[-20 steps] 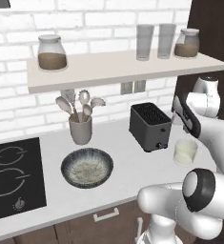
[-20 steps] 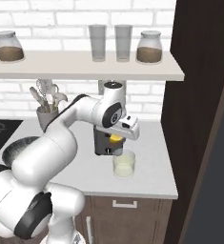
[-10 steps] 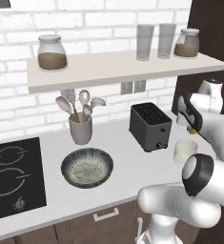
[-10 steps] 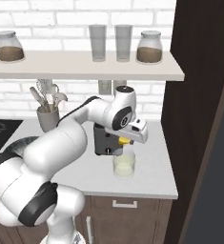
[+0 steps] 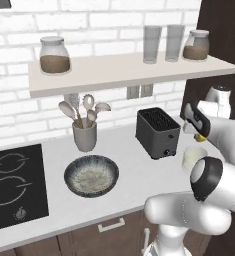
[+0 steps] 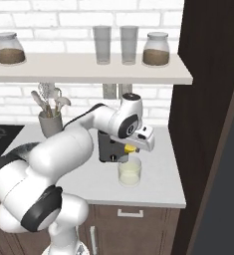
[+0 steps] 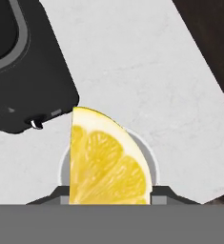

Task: Grab a lemon wedge from the fridge and one ice cube from the ice bowl, and put them in the glass of lemonade.

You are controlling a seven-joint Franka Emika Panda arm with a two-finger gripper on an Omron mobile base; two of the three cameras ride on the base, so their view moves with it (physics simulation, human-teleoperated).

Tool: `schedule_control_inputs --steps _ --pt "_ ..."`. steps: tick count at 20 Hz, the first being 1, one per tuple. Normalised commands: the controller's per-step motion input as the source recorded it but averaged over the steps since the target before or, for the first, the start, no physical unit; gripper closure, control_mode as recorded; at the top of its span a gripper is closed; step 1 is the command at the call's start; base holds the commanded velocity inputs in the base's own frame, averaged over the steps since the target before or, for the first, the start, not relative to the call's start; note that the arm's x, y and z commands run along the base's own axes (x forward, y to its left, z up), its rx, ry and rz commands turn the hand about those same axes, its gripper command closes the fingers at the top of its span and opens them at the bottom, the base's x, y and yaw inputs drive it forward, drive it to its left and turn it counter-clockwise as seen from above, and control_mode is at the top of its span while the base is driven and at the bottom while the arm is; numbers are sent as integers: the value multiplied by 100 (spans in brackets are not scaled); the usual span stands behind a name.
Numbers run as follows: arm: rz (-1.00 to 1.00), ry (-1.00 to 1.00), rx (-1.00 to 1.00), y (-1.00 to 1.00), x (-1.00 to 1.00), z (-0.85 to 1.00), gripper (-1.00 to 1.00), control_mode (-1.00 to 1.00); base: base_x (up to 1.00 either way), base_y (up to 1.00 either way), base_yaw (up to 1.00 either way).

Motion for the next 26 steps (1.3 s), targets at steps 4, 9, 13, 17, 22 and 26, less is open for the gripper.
schedule_control_inputs --steps 4,9,13,17,22,26 --pt "0 0 0 0 6 -2 100 -100 0 0 0" --pt "0 0 0 -1 0 -33 100 -100 0 0 0" --pt "0 1 0 -1 0 -4 100 -100 0 0 0" --pt "0 0 0 0 0 -1 -100 -100 0 0 0" --pt "0 1 0 0 0 0 -100 -100 0 0 0" --pt "0 2 0 0 0 0 -100 -100 0 0 0"
